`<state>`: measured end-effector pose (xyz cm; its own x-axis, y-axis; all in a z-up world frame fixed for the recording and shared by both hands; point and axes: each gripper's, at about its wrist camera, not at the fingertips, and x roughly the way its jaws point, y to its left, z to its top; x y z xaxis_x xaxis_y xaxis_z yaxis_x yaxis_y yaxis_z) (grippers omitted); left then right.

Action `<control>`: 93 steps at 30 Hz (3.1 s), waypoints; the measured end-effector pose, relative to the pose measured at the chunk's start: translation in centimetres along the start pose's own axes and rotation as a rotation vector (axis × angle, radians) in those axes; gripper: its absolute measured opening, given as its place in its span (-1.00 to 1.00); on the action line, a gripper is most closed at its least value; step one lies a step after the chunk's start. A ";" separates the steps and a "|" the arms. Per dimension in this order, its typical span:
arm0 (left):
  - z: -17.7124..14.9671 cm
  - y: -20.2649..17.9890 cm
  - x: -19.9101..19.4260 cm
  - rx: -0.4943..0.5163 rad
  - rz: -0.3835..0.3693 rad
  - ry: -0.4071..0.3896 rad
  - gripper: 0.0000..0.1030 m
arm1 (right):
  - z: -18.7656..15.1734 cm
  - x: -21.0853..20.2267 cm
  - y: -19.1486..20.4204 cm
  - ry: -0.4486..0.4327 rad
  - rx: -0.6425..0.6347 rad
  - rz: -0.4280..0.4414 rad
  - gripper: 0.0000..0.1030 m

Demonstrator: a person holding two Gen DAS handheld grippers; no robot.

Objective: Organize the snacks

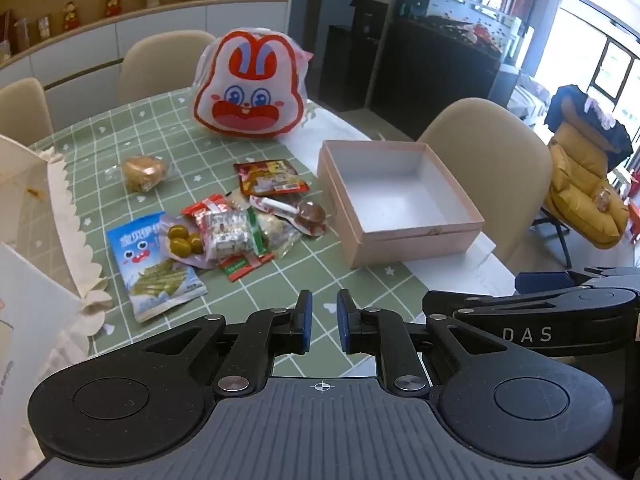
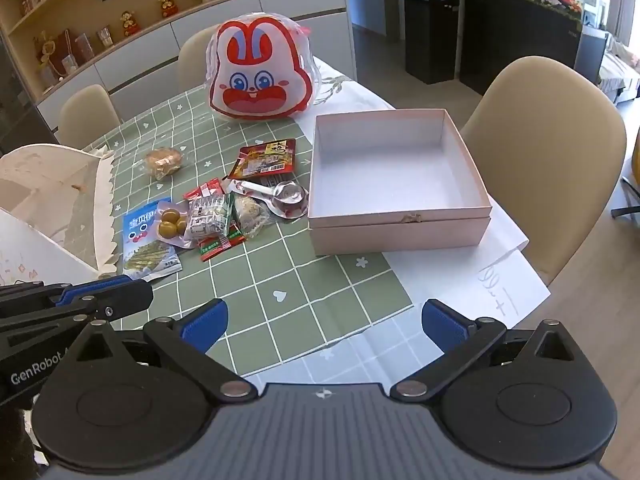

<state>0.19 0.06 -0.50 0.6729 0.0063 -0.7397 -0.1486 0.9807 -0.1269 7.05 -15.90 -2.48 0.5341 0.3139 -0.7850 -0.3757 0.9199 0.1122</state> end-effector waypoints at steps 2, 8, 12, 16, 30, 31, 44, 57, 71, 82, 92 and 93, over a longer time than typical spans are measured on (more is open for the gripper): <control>-0.1 0.1 0.0 -0.001 0.000 0.002 -0.66 | 0.0 0.0 -0.1 0.002 0.001 -0.004 1.00; -0.2 0.2 0.1 -0.009 -0.003 0.010 -0.66 | -0.2 -0.1 -0.2 -0.001 0.010 -0.006 1.00; -0.3 0.3 0.1 -0.013 -0.002 0.013 -0.66 | -0.1 -0.1 -0.3 -0.002 0.013 -0.008 1.00; -0.3 0.3 0.2 -0.013 -0.003 0.013 -0.66 | -0.1 -0.2 -0.3 -0.003 0.011 -0.008 1.00; -0.6 -0.1 0.1 -0.009 -0.008 0.012 -0.66 | -0.1 -0.3 0.1 -0.002 0.003 -0.007 1.00; -0.6 -0.2 0.1 -0.007 -0.010 0.012 -0.66 | -0.1 -0.3 0.2 -0.002 0.002 -0.008 1.00; -0.5 -0.1 0.2 -0.009 -0.017 0.018 -0.66 | -0.1 -0.2 0.2 -0.002 0.001 -0.007 1.00; -0.5 -0.1 0.2 -0.012 -0.017 0.020 -0.66 | -0.2 -0.2 0.0 -0.007 0.005 -0.011 1.00; -0.5 0.3 0.4 -0.030 -0.018 0.035 -0.66 | -0.3 -0.2 -0.3 -0.008 0.008 -0.015 1.00; 0.5 4.0 3.2 -0.153 -0.020 0.053 -0.66 | 1.5 2.8 0.2 -0.054 -0.108 -0.095 1.00; 3.3 15.4 9.8 -0.433 0.048 -0.078 -0.65 | 9.4 11.6 5.3 -0.121 -0.380 0.029 1.00; 3.9 16.9 10.2 -0.468 0.062 -0.130 -0.65 | 9.9 12.5 6.1 -0.118 -0.396 0.043 1.00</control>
<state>7.38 17.46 -7.58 0.7332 0.1154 -0.6701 -0.4808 0.7849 -0.3909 18.95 -4.01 -5.55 0.5860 0.3956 -0.7072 -0.6494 0.7513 -0.1178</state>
